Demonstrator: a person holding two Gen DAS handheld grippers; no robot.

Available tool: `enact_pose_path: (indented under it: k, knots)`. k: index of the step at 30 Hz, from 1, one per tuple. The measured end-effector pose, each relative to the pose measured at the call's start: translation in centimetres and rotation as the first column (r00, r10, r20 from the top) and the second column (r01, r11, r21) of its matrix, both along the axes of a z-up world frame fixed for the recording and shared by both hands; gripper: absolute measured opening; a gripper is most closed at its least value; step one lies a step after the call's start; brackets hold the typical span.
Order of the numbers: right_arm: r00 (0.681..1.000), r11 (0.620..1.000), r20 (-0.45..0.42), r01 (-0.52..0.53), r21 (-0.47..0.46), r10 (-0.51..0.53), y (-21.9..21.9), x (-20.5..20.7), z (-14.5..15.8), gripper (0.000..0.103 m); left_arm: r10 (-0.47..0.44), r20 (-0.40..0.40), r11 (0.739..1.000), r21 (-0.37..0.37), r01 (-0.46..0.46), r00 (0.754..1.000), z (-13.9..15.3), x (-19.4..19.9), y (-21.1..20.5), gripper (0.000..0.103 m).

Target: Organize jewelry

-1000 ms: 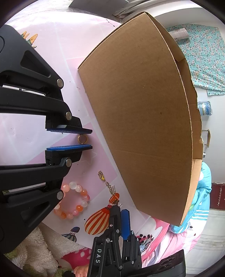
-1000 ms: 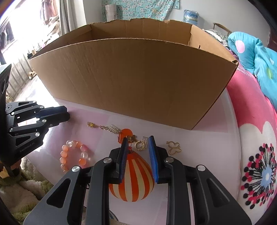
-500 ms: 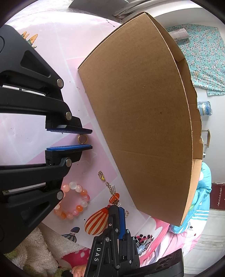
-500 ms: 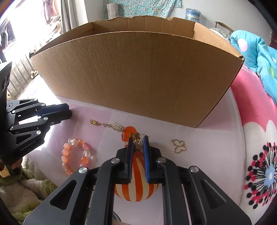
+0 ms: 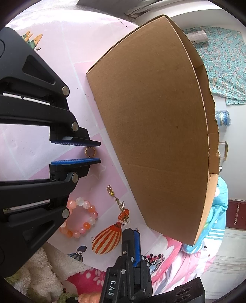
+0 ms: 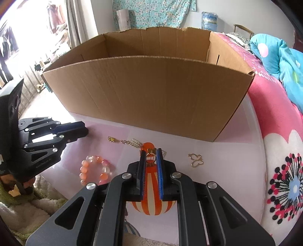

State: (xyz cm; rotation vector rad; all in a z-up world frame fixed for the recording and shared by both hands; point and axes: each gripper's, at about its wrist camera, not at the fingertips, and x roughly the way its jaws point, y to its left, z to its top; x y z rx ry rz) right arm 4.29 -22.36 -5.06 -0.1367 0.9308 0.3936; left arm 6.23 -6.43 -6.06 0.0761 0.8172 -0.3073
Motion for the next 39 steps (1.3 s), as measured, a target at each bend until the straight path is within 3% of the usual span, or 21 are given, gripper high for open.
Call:
enact_pose_path:
  k: [5,9,12,16,20,24,28,31,39]
  knots:
    - [0.999,0.999,0.037,-0.006,0.031,0.005,-0.4,-0.4,1.3,0.011,-0.015,0.001,1.000,-0.014,0.015,1.000,0.2,-0.4,0.1,0.011]
    - [0.996,0.997,0.086,-0.031,0.066,0.026,-0.3,-1.4,2.8,0.011,-0.029,0.044,0.999,-0.026,0.030,0.999,1.8,-1.4,-0.1,0.011]
    - [0.990,0.995,0.135,-0.058,0.086,0.047,0.0,-1.9,4.5,0.011,-0.043,0.087,0.997,-0.060,0.048,0.995,3.7,-2.3,0.1,0.011]
    - [0.976,0.985,0.207,-0.100,0.140,0.070,0.3,-1.7,7.3,0.011,-0.066,0.217,0.991,-0.101,0.090,0.974,8.5,-3.4,0.0,0.011]
    - [0.956,0.976,0.286,-0.125,0.181,0.069,0.6,0.2,9.6,0.011,-0.036,0.283,0.992,-0.103,0.068,0.959,11.8,-1.9,0.0,0.011]
    - [0.960,0.976,0.275,-0.113,0.185,0.059,1.1,2.2,9.4,0.011,-0.018,0.231,0.996,-0.080,0.037,0.973,12.0,3.0,-0.6,0.011]
    - [0.972,0.975,0.229,-0.102,0.198,0.055,1.5,5.2,8.3,0.011,-0.021,0.128,0.990,-0.136,0.038,0.991,11.1,7.6,-0.8,0.011]
    - [0.981,0.978,0.190,-0.087,0.189,0.050,1.7,7.2,7.4,0.011,-0.016,0.090,0.991,-0.134,0.028,0.996,10.7,10.0,-1.2,0.011]
    - [0.991,0.972,0.129,-0.051,0.227,0.022,1.2,10.2,6.7,0.013,0.020,0.036,0.990,-0.143,-0.014,0.999,9.6,11.8,-0.5,0.012]
